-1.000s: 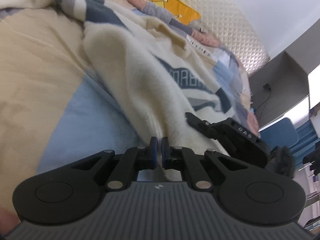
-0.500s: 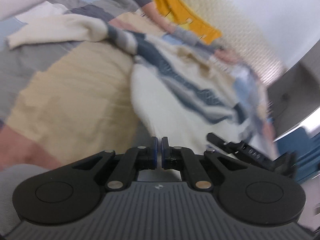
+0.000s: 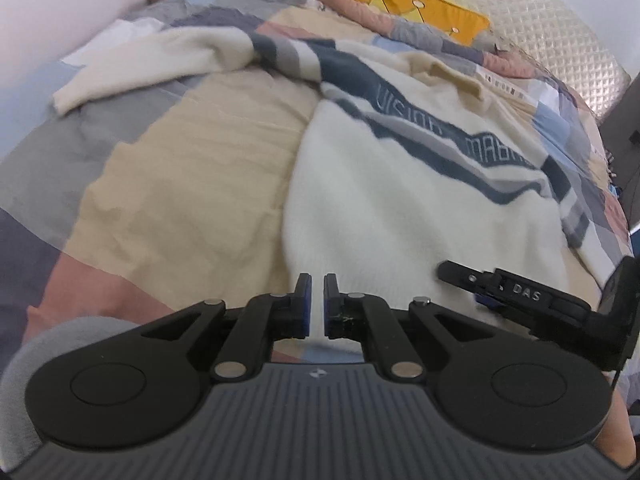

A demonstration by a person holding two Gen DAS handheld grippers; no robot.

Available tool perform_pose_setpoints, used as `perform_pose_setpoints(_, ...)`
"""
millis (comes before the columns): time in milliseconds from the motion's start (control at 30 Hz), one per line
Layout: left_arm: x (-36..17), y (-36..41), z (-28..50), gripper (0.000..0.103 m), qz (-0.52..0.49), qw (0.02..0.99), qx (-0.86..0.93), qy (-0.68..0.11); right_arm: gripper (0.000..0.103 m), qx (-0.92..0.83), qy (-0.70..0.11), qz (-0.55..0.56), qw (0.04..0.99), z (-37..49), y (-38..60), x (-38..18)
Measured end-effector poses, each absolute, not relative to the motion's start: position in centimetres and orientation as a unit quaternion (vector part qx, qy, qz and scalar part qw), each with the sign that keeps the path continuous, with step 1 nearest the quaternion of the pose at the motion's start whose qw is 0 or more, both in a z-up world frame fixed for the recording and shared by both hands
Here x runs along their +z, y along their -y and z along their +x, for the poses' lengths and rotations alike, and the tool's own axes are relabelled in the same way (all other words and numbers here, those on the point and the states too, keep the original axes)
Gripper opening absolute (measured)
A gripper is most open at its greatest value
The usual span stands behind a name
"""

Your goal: Fold large clothes

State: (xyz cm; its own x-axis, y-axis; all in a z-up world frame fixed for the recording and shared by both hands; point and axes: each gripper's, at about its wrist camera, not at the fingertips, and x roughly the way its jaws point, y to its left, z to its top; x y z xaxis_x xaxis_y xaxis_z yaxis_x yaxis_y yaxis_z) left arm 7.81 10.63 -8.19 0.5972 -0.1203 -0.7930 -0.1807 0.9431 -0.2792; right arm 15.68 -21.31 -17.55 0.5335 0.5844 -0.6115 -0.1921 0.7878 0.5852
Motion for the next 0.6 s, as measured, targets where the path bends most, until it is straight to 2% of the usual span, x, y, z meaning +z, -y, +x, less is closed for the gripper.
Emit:
perform_pose_setpoints(67,-7.3,-10.5,7.8,0.022,-0.165,0.881,0.024,-0.443,0.051,0.216,-0.416,0.234,0.852,15.3,21.9,-17.0)
perform_pose_setpoints(133,-6.4,-10.2,7.6,0.026,-0.161,0.889,0.018,-0.429,0.051,0.205,-0.402,0.242,0.859,15.1,22.7,-16.3)
perform_pose_setpoints(333,-4.9,-7.5,8.9,0.030,-0.133,0.906,-0.011,-0.402,0.052,0.146,-0.355,0.252,0.888,14.4,26.0,-14.1)
perform_pose_setpoints(600,-6.1,-0.1,12.8,0.030,-0.128,0.894,-0.100,-0.418,0.052,0.046,-0.302,0.310,0.901,14.0,32.7,-12.1)
